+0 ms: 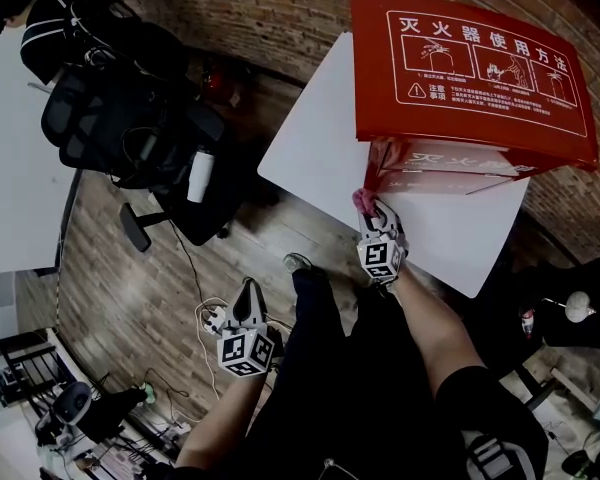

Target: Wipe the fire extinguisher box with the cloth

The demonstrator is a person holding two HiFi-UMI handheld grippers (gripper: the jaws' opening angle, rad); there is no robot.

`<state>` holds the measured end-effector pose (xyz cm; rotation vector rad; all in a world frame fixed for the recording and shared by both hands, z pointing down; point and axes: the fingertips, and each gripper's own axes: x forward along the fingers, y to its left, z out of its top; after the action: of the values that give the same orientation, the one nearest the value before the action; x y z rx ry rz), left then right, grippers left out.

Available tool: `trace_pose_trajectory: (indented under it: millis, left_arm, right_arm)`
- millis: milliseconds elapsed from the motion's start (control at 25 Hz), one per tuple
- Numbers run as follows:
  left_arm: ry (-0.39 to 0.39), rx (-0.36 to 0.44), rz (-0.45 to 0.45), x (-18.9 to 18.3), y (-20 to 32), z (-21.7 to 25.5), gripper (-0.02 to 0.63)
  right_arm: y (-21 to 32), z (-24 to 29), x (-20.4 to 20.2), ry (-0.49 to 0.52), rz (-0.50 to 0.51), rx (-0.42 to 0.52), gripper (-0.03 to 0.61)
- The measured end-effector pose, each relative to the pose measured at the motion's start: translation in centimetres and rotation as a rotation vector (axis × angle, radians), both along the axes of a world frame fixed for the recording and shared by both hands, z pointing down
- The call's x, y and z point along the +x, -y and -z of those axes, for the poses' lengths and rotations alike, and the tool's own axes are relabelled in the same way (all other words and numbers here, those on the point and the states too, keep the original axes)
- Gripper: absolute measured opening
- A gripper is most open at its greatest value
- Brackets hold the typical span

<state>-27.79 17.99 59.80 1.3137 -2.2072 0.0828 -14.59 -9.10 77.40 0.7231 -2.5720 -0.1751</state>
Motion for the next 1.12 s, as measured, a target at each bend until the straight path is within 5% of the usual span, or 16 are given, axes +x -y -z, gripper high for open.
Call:
trace_pose_trajectory:
  millis: [1120]
  left_arm:
    - [-0.011, -0.003, -0.072, 3.8, 3.2, -0.5, 0.028]
  right_arm:
    - [3.0, -2.1, 5.7, -0.035, -0.042, -0.037, 0.112]
